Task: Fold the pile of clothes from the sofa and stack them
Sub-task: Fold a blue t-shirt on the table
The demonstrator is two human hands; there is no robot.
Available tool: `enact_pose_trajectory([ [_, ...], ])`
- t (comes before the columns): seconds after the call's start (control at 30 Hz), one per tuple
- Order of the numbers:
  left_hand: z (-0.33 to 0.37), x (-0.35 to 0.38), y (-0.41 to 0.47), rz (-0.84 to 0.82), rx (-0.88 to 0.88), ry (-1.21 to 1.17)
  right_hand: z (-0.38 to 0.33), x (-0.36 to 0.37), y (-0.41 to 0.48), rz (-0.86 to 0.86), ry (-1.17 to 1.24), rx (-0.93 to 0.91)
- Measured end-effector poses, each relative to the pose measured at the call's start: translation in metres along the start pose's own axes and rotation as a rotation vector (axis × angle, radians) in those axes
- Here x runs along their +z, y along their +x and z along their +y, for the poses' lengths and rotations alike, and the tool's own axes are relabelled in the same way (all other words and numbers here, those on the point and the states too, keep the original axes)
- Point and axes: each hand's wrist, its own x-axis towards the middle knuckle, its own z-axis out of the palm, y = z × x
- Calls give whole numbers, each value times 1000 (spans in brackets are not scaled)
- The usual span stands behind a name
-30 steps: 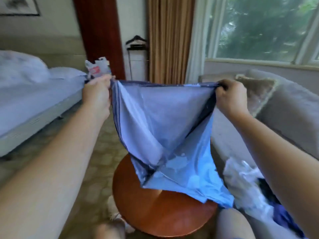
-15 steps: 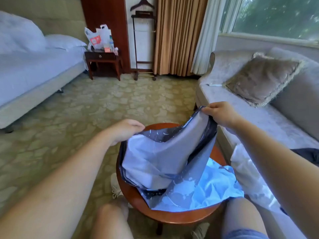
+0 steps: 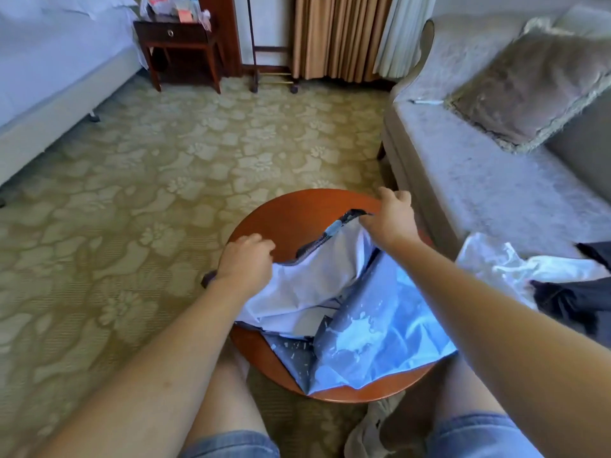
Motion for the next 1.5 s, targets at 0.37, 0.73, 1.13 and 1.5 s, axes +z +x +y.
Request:
enact_pose_trajectory([
  [0.37,2,66,28,-309,-118,-248,61,68,-130,-592,-354,-279],
  [0.73,-23,29,34,-54,-518,-1011,71,44,-120,-186,-66,-156],
  [1.13,-76,-215,4,723,-358,-1948,-91,-110,13,221,1013,-196],
  [1.5,8,-120,17,261,-168,-940,121,-49,-59,-98,488,372],
])
